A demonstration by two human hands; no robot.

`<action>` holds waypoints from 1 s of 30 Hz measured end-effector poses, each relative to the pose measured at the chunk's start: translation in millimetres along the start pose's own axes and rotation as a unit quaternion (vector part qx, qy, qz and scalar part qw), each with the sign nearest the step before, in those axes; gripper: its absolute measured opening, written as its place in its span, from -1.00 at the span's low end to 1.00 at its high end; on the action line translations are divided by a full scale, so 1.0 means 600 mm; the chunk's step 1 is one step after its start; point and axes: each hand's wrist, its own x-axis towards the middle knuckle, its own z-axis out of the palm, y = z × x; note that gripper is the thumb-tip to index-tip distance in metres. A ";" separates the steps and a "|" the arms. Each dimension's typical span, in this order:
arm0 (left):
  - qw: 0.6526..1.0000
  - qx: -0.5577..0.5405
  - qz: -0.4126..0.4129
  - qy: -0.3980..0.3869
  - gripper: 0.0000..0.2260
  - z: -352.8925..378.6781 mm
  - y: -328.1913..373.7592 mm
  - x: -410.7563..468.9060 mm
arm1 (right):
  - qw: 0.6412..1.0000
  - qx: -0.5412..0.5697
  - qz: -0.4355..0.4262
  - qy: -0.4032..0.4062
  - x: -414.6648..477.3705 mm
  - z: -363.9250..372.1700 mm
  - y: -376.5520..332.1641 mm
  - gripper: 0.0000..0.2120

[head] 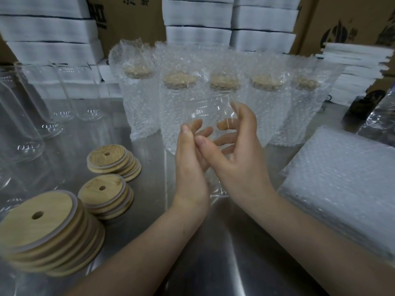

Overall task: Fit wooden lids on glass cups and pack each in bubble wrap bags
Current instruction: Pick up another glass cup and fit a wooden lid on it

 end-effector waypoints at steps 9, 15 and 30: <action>0.999 0.024 -0.003 0.037 -0.51 -0.007 0.007 0.019 | 0.996 0.080 0.007 -0.048 0.001 -0.004 -0.001 -0.32; 0.995 -0.031 -0.087 -0.037 -0.47 -0.025 0.010 0.031 | 0.982 0.174 0.010 -0.069 0.007 -0.007 -0.002 -0.43; 0.996 -0.021 -0.074 0.047 -0.46 -0.025 0.008 0.036 | 0.999 -0.014 -0.030 -0.009 -0.013 0.005 -0.014 -0.44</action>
